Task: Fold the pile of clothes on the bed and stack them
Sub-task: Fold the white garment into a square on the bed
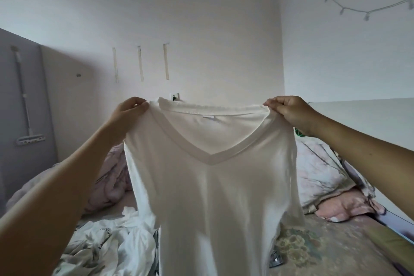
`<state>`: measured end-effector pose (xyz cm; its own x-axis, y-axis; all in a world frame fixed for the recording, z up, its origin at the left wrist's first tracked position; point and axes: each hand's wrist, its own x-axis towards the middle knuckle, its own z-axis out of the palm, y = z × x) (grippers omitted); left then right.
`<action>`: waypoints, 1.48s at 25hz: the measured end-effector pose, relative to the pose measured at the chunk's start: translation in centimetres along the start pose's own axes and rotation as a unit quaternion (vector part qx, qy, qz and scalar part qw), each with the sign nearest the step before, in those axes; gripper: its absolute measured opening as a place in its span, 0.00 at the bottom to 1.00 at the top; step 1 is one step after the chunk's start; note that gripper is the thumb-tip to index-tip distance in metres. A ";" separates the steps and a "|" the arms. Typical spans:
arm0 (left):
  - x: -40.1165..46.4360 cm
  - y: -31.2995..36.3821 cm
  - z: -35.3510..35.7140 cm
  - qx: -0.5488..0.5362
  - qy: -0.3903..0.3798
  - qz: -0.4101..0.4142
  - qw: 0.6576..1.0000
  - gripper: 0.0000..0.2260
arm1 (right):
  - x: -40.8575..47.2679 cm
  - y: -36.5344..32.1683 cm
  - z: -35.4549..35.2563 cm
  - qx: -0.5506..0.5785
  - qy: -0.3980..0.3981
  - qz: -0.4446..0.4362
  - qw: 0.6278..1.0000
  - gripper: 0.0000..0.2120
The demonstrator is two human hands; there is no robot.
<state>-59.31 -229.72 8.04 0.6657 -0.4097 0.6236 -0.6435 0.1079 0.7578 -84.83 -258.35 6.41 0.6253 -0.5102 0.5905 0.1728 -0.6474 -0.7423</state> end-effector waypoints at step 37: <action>-11.1 -14.2 1.1 0.354 -0.147 0.005 0.924 0.12 | -10.4 13.2 7.0 -0.363 -0.010 -0.028 0.931 0.12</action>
<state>-57.94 -227.76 -9.87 0.5943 -0.6511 0.4721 -0.8039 -0.4638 0.3724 -83.66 -257.65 -11.77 0.6455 -0.4578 0.6114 -0.3498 -0.8888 -0.2961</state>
